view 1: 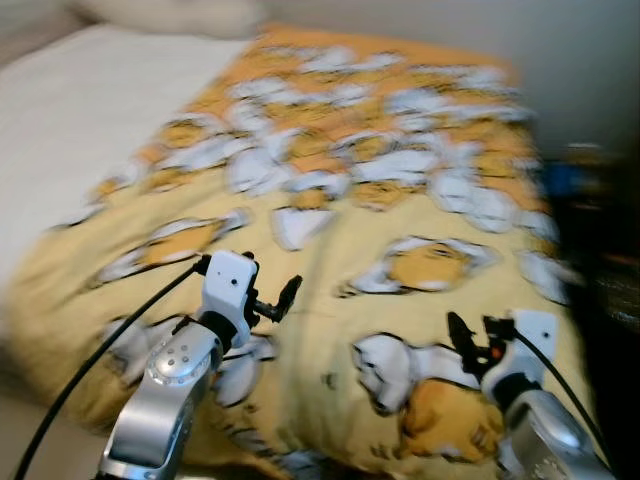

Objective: Clean up the room

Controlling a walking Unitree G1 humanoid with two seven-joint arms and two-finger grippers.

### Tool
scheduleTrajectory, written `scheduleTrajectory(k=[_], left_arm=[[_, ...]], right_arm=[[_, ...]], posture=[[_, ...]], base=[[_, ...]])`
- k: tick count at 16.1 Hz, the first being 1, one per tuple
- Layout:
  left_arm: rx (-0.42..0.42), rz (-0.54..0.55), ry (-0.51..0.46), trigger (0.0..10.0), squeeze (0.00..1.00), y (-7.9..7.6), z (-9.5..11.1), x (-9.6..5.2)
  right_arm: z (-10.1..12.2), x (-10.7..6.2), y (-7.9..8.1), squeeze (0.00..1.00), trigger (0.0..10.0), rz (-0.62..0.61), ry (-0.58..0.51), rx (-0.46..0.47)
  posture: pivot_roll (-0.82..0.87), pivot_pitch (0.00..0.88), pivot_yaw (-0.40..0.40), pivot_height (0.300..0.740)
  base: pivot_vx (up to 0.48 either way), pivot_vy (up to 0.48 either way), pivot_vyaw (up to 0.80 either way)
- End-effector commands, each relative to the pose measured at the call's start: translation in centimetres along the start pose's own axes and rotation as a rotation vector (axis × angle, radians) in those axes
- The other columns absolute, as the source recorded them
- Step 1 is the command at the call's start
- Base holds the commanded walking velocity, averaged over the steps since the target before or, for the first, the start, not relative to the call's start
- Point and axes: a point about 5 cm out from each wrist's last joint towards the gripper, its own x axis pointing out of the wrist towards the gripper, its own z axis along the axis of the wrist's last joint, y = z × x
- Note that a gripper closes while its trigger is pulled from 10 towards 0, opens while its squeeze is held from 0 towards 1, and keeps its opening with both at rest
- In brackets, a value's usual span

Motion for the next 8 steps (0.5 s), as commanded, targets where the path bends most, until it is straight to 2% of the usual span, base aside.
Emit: scheduleTrajectory(k=[1,3,8], left_arm=[[0.011,-0.008,-0.022,10.0,0.00,-0.17,0.57,0.08],[0.009,-0.011,-0.020,10.0,0.00,-0.20,0.47,0.13],[0.010,-0.016,-0.010,10.0,0.00,-0.30,0.28,0.05]], right_arm=[[0.30,-0.14,-0.26,0.00,10.0,-0.010,-0.011,-0.010],[0.30,-0.21,-0.31,0.00,10.0,-0.013,-0.010,-0.011],[0.29,-0.31,-0.26,0.00,10.0,-0.014,-0.008,-0.010]], posture=[[-0.04,0.000,0.017,0.740],[-0.04,0.000,0.017,0.740],[-0.04,0.000,0.013,0.740]], base=[[0.000,-0.480,-0.76],[0.000,-0.377,-0.76],[0.000,0.000,-0.76]])
